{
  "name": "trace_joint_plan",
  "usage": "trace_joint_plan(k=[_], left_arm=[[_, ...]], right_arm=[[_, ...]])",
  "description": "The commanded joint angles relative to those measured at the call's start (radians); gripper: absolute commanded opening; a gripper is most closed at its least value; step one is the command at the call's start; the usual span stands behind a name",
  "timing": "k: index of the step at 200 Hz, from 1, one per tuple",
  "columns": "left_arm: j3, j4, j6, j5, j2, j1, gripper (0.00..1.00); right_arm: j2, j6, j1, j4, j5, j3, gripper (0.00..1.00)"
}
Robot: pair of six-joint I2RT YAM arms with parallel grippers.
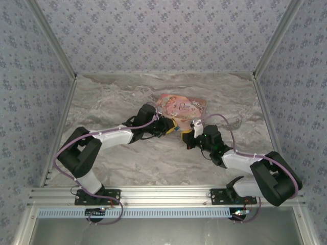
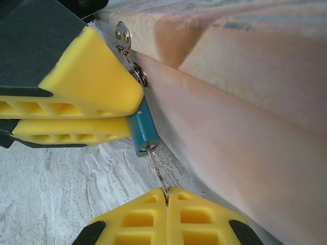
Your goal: Unlock the padlock with the key
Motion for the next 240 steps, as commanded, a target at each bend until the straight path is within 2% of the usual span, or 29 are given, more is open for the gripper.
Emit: trace_joint_plan(k=[1,41,66,187,217,240], left_arm=[[-0.005,0.032,-0.004,0.122,0.014,-0.033,0.18],[-0.008,0.037,-0.004,0.122,0.025,-0.033,0.18],[-0.012,0.038,-0.004,0.116,0.021,-0.031,0.18],[-0.025,-0.012,0.05,0.067,-0.039,-0.013,0.19],[-0.022,-0.167,0.179,-0.043,-0.123,0.034,0.37],[0.002,-0.291,0.276,-0.124,-0.178,0.099,0.62]], right_arm=[[-0.011,0.045,-0.001,0.009,-0.02,0.05,0.0],[-0.007,0.09,-0.013,-0.012,-0.044,0.05,0.0],[-0.008,0.086,-0.019,-0.066,-0.009,0.054,0.0],[-0.019,0.09,-0.029,-0.109,0.037,0.036,0.0],[-0.083,0.099,-0.017,-0.352,0.2,0.066,0.0],[-0.181,0.13,-0.012,-0.505,0.31,0.066,0.0]])
